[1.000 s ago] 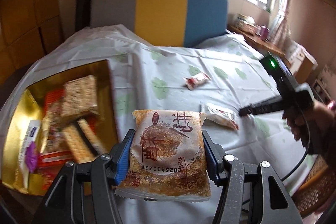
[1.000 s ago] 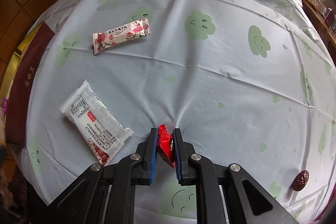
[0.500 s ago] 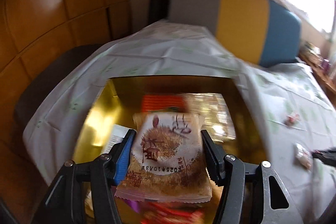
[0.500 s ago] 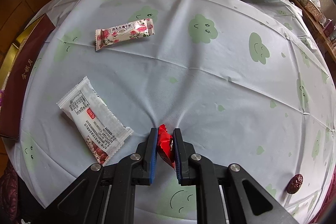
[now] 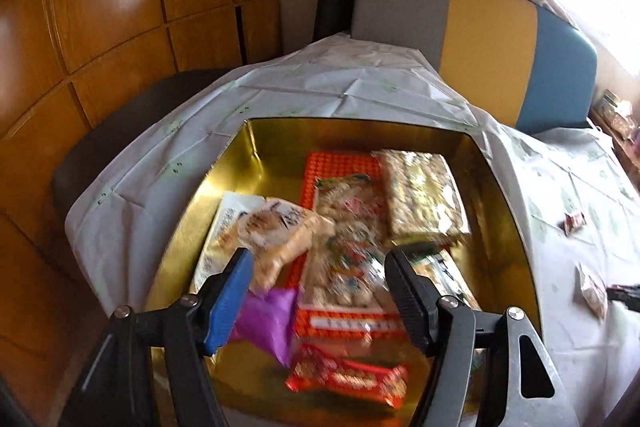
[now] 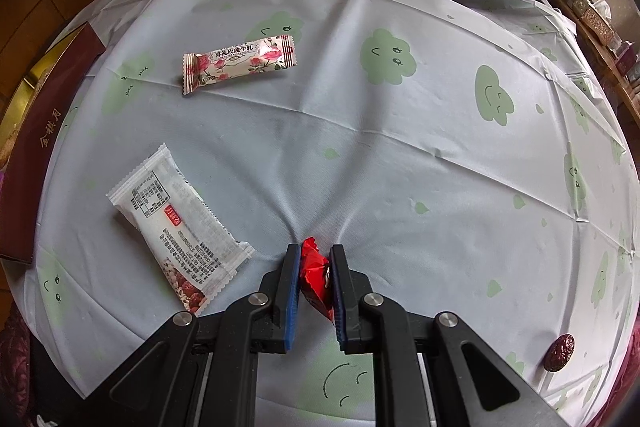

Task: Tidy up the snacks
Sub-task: 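Lower the brown pastry bag into the gold tin and open the left gripper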

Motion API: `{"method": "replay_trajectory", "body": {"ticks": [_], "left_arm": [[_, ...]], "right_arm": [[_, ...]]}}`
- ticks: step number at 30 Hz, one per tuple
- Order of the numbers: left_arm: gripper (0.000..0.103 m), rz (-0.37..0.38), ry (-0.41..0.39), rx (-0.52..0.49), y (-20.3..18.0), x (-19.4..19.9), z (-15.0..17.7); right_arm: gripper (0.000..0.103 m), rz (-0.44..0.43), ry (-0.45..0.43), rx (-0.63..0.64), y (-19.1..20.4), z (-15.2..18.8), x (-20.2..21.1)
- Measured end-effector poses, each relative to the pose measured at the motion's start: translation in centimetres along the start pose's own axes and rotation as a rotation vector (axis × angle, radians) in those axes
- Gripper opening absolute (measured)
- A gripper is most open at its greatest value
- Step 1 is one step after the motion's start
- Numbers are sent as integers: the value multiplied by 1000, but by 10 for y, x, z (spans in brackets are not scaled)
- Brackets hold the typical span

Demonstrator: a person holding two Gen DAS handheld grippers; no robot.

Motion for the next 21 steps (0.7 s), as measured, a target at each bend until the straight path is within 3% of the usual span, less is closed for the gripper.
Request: {"method": "replay_trajectory", "body": {"ticks": [6, 21], "left_arm": [[69, 22, 33, -2, -10, 13, 12], [69, 48, 24, -31, -19, 32, 27]], "right_arm": [[14, 18, -3, 17, 1, -1, 1], [14, 39, -11, 33, 4, 0, 1]]}}
Point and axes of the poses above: each gripper's, at about its wrist camera, not at the fingertips, and x roughly against the way its jaws point, y to its left, z to its underside, the point moved 7 cm from there along -x, roughly the way its jaws point, and after that the axes turned 13 degrees about -z, right-handed, at the moved point
